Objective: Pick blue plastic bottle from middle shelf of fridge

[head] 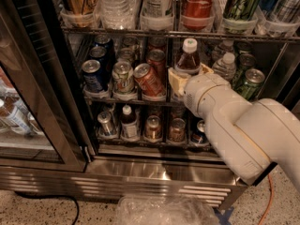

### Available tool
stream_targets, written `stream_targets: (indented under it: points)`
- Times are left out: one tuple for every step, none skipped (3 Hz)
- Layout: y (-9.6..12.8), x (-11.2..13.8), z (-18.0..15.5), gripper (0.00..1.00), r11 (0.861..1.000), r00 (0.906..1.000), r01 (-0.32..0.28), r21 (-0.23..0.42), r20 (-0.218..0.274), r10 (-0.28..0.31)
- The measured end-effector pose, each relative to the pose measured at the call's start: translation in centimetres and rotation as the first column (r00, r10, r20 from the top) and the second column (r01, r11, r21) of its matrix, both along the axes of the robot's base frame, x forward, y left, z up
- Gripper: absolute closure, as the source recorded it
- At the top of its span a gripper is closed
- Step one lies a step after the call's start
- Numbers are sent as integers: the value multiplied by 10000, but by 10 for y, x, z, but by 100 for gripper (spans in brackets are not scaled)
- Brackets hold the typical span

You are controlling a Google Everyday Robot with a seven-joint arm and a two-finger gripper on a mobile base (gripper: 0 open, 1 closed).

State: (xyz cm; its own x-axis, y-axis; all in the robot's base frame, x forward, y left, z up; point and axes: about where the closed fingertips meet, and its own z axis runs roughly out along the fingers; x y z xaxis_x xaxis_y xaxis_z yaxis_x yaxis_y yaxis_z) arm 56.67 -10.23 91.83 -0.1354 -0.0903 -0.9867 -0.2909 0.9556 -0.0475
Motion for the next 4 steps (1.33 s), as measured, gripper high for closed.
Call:
stream_targets:
  points:
    - [7,-3,-6,100,9994,9993,-229,245,-285,236]
    - [9,-20,-21,100,9994,9991,-341,32,-248,342]
    - [9,-20,-21,100,9994,9991,-345,26,-254,345]
    - [8,-32,-32,100,9992,9982,-378,-100,-478,373]
